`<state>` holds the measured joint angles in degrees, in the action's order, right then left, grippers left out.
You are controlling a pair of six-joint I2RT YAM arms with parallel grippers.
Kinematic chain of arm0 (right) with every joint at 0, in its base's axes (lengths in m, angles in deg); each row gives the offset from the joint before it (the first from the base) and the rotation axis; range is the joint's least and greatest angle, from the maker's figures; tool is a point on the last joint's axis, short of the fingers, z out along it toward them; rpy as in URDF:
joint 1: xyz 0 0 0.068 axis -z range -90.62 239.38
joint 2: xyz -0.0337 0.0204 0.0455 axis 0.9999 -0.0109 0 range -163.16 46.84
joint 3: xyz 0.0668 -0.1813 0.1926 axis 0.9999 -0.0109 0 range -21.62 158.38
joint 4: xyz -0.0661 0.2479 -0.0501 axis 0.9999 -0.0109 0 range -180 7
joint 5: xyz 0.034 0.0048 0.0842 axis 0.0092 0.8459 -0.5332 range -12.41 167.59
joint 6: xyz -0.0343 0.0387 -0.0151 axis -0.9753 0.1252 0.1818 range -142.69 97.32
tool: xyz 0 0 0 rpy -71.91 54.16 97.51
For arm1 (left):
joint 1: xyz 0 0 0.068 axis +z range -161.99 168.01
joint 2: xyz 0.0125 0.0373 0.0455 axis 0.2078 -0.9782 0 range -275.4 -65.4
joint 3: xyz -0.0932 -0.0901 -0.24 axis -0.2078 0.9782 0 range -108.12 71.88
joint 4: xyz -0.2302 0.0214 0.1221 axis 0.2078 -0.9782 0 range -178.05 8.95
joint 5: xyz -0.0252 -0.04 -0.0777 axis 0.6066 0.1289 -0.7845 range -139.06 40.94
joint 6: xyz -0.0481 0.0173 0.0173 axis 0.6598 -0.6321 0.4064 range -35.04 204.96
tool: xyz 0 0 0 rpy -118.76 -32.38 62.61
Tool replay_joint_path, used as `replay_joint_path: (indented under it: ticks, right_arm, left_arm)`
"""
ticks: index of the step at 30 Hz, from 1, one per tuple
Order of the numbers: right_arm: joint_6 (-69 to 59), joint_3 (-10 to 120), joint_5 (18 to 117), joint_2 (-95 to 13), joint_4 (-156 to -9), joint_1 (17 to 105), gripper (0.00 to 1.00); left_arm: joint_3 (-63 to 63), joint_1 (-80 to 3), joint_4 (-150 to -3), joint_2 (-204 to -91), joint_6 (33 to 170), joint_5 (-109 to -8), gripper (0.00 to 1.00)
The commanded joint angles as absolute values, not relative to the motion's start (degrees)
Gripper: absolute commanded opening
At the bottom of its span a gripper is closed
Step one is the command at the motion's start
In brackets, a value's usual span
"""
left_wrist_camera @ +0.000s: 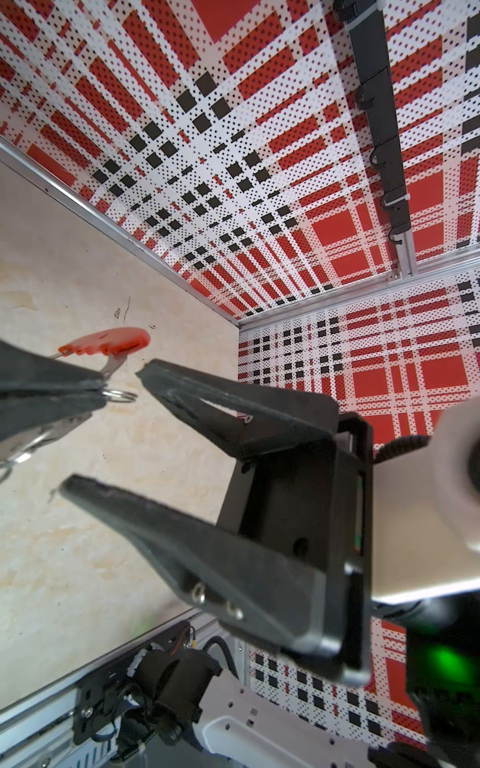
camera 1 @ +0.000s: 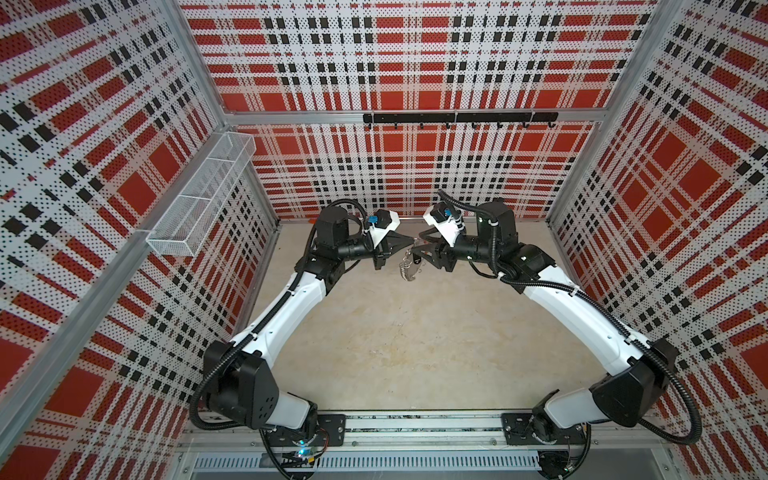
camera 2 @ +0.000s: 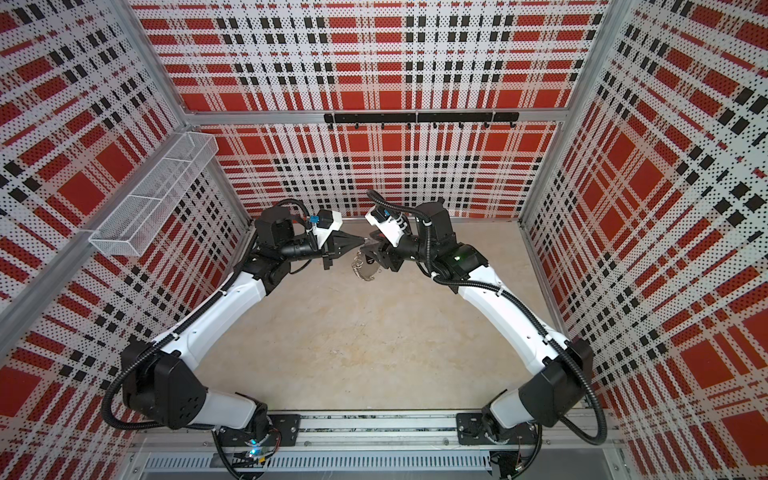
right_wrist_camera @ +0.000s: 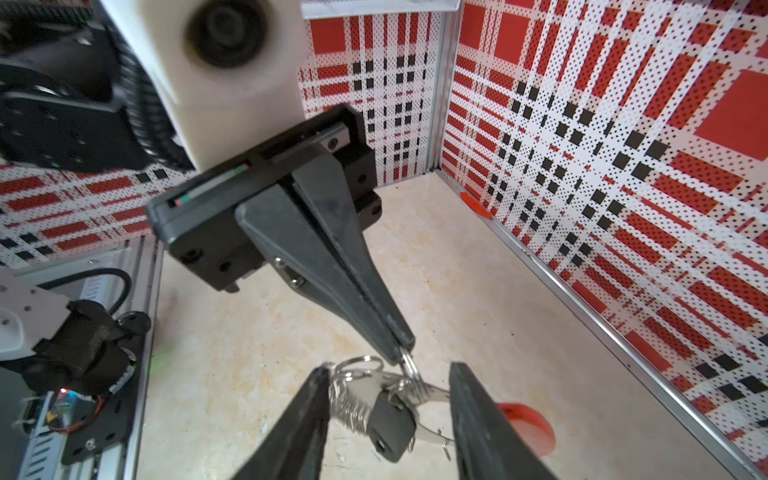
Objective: Put the keys on the keyring
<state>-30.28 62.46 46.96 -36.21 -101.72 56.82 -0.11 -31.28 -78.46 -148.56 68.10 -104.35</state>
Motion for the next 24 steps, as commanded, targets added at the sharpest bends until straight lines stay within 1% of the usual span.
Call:
replay_joint_path:
  ticks: [1,3,6,8,11,16,19,20,24]
  right_arm:
    - [-24.3,58.7,41.0,-31.7,-92.8,59.8,0.54]
    - [-19.2,55.3,35.5,-30.8,-86.7,62.4,0.53]
    - [-9.7,50.4,28.5,-30.7,-76.2,65.7,0.47]
    - [-6.4,48.6,26.1,-31.2,-71.2,66.3,0.44]
    - [-5.3,48.7,24.7,-32.6,-69.4,66.2,0.44]
    - [-3.8,50.1,22.9,-35.4,-67.4,65.9,0.48]
    - [-3.9,51.3,22.3,-36.8,-67.8,65.0,0.48]
    - [-4.1,51.6,22.4,-37.2,-67.8,64.8,0.47]
    - [-3.2,51.9,21.8,-38.2,-67.0,63.9,0.38]
  left_arm:
    - [1.1,-30.7,-68.6,-146.9,75.4,-105.6,0.0]
    - [2.1,-30.6,-63.8,-147.2,79.8,-105.3,0.0]
    - [2.4,-30.5,-59.5,-147.7,84.6,-105.3,0.0]
    - [2.0,-30.7,-58.8,-148.0,85.8,-105.2,0.0]
    - [2.0,-31.2,-58.3,-148.1,85.9,-105.2,0.0]
    - [1.9,-32.2,-56.5,-148.1,87.2,-105.0,0.0]
    - [1.4,-32.6,-56.0,-148.4,87.8,-105.0,0.0]
    - [1.2,-32.7,-56.0,-148.5,88.0,-105.0,0.0]
    - [0.8,-32.9,-55.8,-148.5,88.3,-104.8,0.0]
